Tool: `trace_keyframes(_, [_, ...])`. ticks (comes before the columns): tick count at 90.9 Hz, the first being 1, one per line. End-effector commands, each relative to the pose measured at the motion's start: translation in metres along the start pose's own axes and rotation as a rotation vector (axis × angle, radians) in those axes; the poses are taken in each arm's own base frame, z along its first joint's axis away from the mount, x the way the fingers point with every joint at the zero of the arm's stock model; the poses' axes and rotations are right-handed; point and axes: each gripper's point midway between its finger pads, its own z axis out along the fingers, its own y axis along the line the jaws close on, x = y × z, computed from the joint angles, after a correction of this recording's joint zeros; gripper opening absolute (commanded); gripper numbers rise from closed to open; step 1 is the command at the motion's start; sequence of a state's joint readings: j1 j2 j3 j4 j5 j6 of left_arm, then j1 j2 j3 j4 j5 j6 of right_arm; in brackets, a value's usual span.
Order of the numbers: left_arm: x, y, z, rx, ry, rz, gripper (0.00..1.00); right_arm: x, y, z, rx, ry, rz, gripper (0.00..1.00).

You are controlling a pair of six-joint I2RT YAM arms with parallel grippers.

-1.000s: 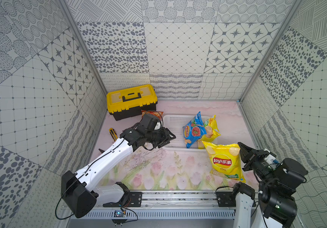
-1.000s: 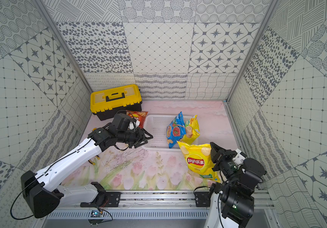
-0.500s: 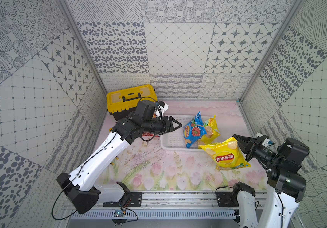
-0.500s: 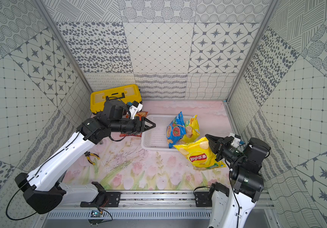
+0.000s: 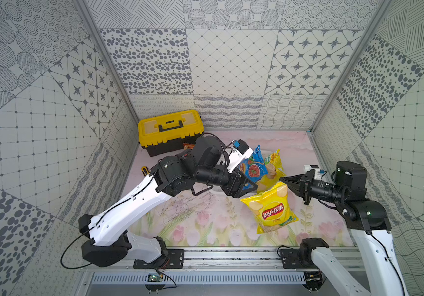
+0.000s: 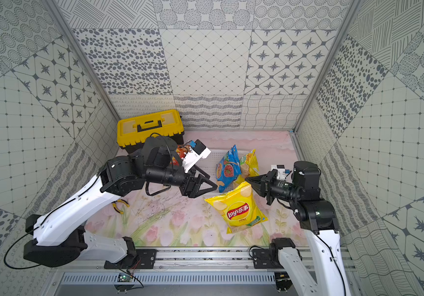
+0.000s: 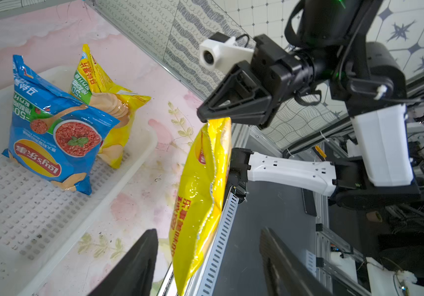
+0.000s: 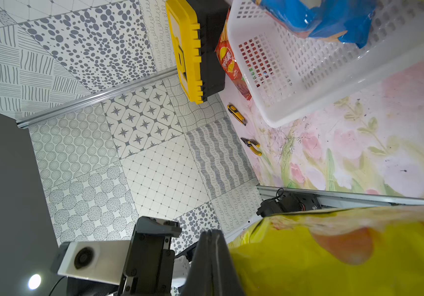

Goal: Put the potato chips into the basket
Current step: Pick up the potato chip from the center of the board.

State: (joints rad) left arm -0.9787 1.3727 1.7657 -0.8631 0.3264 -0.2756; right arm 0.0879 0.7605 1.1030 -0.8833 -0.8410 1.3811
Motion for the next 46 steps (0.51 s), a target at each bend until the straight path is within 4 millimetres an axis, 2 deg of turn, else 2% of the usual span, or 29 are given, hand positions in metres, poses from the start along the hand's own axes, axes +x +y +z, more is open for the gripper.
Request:
trace_keyframes(1, [0.021, -0.008, -0.003, -0.057, 0.081, 0.222, 0.69, -0.008, 0.022, 0.006, -0.055, -0.035, -0.061, 0.0])
trace_keyframes(14, [0.033, -0.004, 0.004, -0.101, 0.139, 0.272, 0.7, -0.004, 0.026, 0.018, -0.044, -0.005, -0.075, 0.0])
trace_keyframes(46, [0.041, 0.003, 0.032, -0.137, 0.218, 0.337, 0.73, 0.008, 0.036, 0.034, -0.058, 0.026, -0.088, 0.0])
